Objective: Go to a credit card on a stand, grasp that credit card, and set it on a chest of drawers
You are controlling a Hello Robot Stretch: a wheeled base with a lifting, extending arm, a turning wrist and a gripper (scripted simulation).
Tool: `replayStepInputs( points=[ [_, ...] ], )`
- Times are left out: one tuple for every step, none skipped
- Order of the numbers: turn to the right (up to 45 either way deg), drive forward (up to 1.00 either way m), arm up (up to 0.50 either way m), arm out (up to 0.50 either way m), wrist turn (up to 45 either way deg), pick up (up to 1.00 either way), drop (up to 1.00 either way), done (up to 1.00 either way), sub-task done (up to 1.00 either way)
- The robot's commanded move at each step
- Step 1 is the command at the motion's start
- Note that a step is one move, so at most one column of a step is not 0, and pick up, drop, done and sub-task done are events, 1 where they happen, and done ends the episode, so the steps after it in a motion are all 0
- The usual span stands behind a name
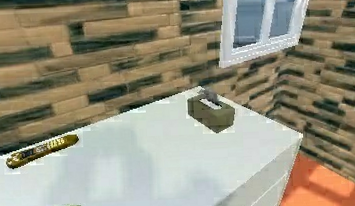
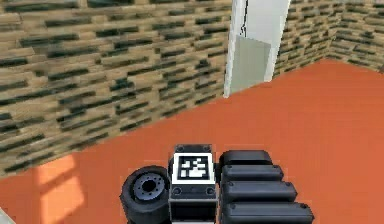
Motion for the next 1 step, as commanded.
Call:
replayStepInputs(
  points=[
    [45.0,0.0,0.0,0.0,0.0,0.0,0.0,0.0,0.0]
  ],
)
